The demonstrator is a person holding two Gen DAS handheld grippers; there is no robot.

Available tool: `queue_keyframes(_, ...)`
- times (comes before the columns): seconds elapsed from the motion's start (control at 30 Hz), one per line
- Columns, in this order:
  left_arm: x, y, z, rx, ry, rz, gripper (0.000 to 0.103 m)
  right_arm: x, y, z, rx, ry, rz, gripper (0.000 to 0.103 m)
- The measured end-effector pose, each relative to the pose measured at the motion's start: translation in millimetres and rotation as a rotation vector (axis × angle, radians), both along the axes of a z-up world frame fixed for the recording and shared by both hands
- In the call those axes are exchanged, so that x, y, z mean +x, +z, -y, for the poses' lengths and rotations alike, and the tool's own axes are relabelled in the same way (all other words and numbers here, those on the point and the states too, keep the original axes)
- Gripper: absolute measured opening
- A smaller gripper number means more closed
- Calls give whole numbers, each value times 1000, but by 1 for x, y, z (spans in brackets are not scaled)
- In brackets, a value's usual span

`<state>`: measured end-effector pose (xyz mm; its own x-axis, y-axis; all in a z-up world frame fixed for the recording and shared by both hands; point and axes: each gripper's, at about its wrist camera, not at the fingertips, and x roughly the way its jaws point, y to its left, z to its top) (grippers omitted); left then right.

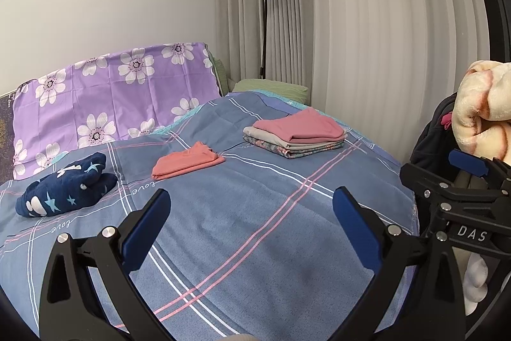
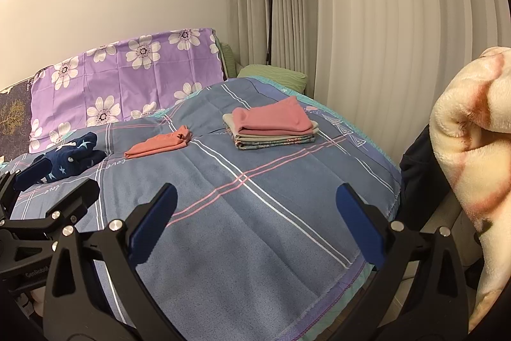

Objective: Fold small clothes

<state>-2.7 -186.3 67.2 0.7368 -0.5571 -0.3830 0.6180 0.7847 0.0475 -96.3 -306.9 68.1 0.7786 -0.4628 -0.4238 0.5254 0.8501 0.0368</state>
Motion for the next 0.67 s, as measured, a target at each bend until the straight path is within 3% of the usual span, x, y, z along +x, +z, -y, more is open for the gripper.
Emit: queue_keyframes(0.67,2,-2,0,6,3,-4,102,1,1,0,0,0,0,101)
